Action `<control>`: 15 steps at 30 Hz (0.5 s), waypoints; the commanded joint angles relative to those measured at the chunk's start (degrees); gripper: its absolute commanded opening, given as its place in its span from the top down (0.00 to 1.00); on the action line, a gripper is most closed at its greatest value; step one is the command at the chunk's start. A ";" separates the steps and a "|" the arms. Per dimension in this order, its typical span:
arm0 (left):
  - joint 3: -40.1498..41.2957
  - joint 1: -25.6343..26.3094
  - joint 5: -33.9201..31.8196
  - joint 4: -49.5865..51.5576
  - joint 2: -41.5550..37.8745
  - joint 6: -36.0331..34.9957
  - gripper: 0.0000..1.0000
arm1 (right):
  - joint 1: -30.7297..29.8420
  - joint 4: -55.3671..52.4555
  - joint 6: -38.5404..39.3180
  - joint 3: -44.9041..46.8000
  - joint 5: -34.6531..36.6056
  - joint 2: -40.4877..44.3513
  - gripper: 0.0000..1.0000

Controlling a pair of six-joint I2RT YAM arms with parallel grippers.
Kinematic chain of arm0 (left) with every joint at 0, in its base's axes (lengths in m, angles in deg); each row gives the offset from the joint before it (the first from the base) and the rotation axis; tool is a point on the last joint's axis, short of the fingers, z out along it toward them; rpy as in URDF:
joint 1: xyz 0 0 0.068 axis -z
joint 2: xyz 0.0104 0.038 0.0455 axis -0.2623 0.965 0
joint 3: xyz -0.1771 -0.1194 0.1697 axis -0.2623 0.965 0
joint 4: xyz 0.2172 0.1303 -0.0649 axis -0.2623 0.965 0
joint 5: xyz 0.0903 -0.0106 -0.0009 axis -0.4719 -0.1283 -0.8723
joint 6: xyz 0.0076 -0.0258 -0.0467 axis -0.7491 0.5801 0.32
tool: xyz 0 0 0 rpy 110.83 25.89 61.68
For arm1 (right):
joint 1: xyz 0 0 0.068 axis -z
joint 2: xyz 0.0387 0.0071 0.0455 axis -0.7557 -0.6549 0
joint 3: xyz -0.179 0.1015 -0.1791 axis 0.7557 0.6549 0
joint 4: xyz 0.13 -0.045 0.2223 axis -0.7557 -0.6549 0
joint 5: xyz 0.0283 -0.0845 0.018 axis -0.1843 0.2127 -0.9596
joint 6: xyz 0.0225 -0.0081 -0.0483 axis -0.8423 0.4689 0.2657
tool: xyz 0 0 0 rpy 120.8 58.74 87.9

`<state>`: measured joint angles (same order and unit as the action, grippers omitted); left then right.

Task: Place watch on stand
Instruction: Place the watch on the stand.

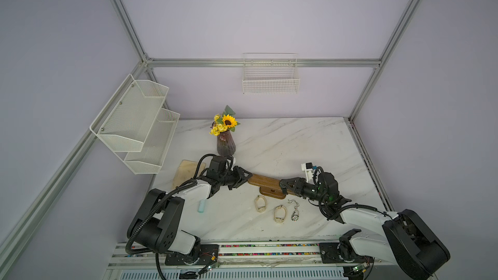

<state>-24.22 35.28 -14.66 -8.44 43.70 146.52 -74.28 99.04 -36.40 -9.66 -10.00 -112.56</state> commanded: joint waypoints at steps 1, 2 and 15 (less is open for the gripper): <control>1.62 0.14 -0.99 2.10 -0.98 0.09 0.63 | -0.21 -4.70 0.15 -0.32 0.49 1.23 0.70; 1.54 0.15 -0.99 2.21 -0.85 -0.01 0.63 | -0.21 -6.17 0.39 -0.37 0.49 2.02 0.69; 1.45 0.19 -0.91 2.66 -0.70 -0.26 0.63 | 0.11 -27.14 5.76 -2.55 2.35 13.56 0.57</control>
<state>-24.22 35.28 -14.74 -8.26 43.65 146.48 -74.26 78.42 -32.09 -11.26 -8.55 -99.45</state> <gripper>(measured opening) 0.366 0.432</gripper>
